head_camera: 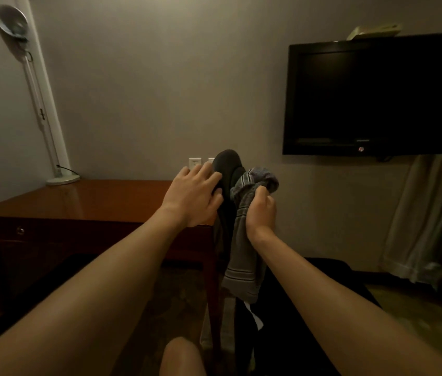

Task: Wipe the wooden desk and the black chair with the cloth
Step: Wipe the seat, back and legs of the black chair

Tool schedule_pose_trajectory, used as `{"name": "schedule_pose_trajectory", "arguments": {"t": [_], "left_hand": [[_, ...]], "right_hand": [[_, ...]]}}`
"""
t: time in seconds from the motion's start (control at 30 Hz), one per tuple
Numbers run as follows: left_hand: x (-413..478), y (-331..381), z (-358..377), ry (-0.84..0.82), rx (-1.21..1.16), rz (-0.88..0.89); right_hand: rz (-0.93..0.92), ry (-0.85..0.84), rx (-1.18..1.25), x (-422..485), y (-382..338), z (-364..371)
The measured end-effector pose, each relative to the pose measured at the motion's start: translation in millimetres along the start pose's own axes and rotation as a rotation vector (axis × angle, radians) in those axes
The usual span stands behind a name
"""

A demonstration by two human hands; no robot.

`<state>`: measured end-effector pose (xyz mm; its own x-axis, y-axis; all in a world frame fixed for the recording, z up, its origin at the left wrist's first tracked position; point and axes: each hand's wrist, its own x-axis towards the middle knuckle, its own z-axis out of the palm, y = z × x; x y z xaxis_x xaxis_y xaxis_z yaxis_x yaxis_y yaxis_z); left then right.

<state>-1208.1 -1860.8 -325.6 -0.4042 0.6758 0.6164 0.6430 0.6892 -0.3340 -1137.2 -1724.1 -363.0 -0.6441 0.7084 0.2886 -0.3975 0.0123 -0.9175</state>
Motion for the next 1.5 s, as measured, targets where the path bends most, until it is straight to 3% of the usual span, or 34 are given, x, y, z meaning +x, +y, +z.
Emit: {"name": "schedule_pose_trajectory", "arguments": {"t": [0.3, 0.57, 1.07, 1.37, 1.5], "left_hand": [[3, 25, -8, -0.118, -0.421, -0.152], [0, 66, -19, 0.018, -0.318, -0.098], [0, 165, -59, 0.11, -0.429, 0.039], [25, 228, -93, 0.009, -0.587, 0.257], [33, 228, -101, -0.049, -0.607, 0.321]], "right_hand": [[-0.21, -0.104, -0.093, -1, -45, -18], [-0.189, -0.06, -0.041, -12, -64, -38], [-0.363, 0.073, -0.184, -55, -91, -138], [-0.672, 0.32, -0.502, -64, -89, -202], [-0.668, 0.447, -0.842, -69, -84, -213]]}}
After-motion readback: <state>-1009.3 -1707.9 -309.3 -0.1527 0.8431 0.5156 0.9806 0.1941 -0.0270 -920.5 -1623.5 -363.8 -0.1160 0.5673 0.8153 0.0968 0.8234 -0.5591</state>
